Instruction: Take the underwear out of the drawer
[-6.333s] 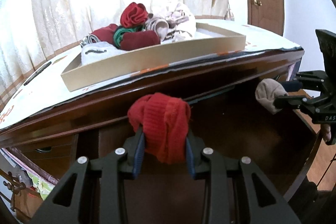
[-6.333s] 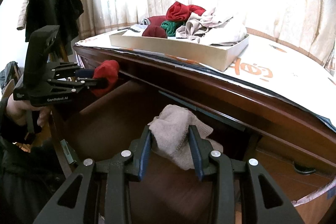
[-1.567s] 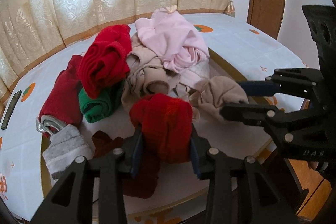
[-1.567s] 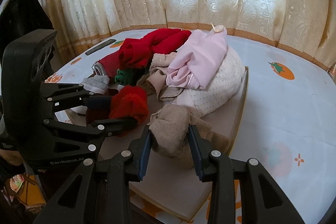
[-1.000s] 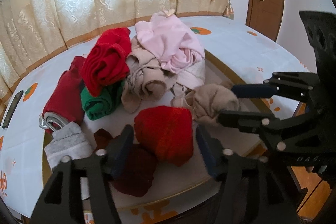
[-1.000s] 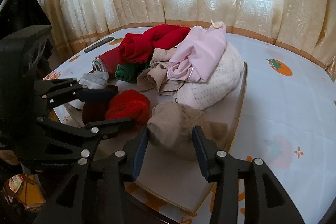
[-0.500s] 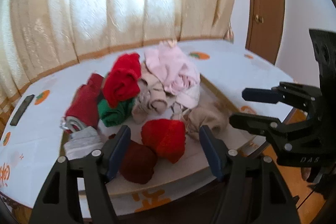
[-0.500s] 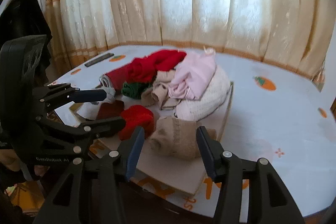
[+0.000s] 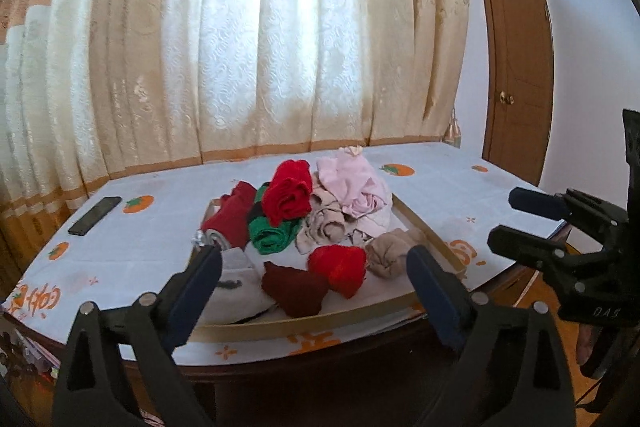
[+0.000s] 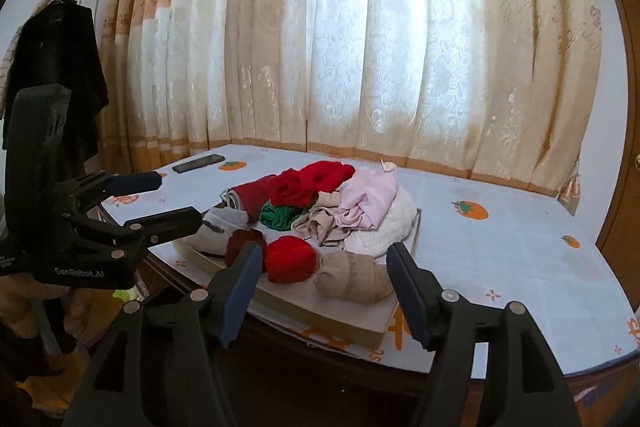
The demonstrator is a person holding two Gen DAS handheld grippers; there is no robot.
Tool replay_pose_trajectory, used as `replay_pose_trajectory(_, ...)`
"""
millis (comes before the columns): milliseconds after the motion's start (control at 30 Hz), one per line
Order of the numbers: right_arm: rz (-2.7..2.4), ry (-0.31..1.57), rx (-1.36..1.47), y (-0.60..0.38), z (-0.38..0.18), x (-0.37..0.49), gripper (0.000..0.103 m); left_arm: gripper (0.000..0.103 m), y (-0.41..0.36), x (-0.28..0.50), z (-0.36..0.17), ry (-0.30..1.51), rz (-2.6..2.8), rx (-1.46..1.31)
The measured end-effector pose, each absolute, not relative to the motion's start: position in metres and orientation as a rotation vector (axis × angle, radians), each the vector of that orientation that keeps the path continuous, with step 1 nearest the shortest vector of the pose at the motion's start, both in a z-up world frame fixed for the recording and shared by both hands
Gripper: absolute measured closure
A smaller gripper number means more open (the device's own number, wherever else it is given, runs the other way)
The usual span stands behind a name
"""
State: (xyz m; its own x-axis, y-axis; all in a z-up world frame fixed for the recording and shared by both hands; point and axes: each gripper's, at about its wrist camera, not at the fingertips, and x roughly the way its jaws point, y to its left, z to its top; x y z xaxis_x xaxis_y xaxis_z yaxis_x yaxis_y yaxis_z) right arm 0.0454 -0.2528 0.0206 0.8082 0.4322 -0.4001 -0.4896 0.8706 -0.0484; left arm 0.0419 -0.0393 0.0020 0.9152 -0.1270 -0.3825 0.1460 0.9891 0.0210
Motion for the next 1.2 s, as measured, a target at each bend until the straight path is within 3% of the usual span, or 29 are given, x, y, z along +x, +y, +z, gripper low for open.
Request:
replay_pose_trajectory(433, 0.512, 0.345, -0.138, -0.248, 0.026, 0.024, 0.034, 0.0, -0.039, 0.02, -0.001, 0.333, -0.111, 0.053)
replay_pose_trajectory(1200, 0.517, 0.348, -0.124, -0.251, 0.021, 0.023, 0.034, 0.0, -0.042, 0.019, -0.005, 0.348, -0.107, 0.057)
